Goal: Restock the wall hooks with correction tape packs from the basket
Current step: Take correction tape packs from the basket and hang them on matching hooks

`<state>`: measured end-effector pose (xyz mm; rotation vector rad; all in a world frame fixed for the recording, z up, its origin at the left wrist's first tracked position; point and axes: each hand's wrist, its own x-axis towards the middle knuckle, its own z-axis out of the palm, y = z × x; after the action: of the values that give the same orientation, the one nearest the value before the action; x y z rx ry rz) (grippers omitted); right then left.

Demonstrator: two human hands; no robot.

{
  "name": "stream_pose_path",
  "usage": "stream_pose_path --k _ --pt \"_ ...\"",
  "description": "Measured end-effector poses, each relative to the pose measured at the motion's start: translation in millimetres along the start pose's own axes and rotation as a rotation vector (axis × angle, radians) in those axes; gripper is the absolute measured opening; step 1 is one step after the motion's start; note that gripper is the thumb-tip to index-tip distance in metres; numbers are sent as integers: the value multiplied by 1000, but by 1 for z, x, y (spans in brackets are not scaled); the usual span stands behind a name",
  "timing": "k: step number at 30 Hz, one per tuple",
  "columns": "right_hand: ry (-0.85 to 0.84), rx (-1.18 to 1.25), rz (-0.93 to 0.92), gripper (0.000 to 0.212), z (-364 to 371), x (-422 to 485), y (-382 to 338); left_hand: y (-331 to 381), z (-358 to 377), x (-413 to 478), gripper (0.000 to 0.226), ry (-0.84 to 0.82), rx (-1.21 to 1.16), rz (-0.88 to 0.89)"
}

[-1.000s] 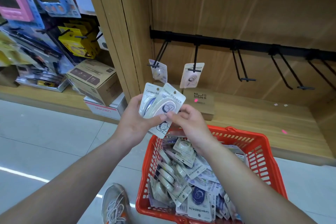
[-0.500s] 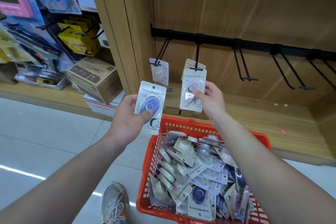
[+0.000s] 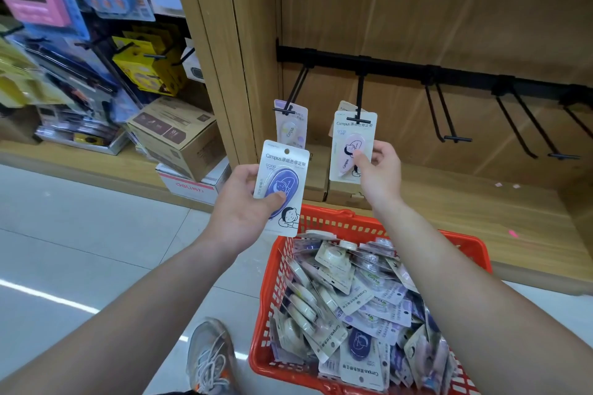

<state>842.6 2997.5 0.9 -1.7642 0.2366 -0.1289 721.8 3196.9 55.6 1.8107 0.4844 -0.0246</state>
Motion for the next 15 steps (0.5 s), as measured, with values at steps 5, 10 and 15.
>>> stream_pose_path --k 5,10,15 --pt "0 17 7 15 -6 -6 11 0 2 1 46 -9 37 1" --pt "-27 -8 1 17 -7 -1 7 0 3 0 48 -9 56 4" --pt "-37 -43 26 13 -1 2 10 2 6 1 47 -6 63 14"
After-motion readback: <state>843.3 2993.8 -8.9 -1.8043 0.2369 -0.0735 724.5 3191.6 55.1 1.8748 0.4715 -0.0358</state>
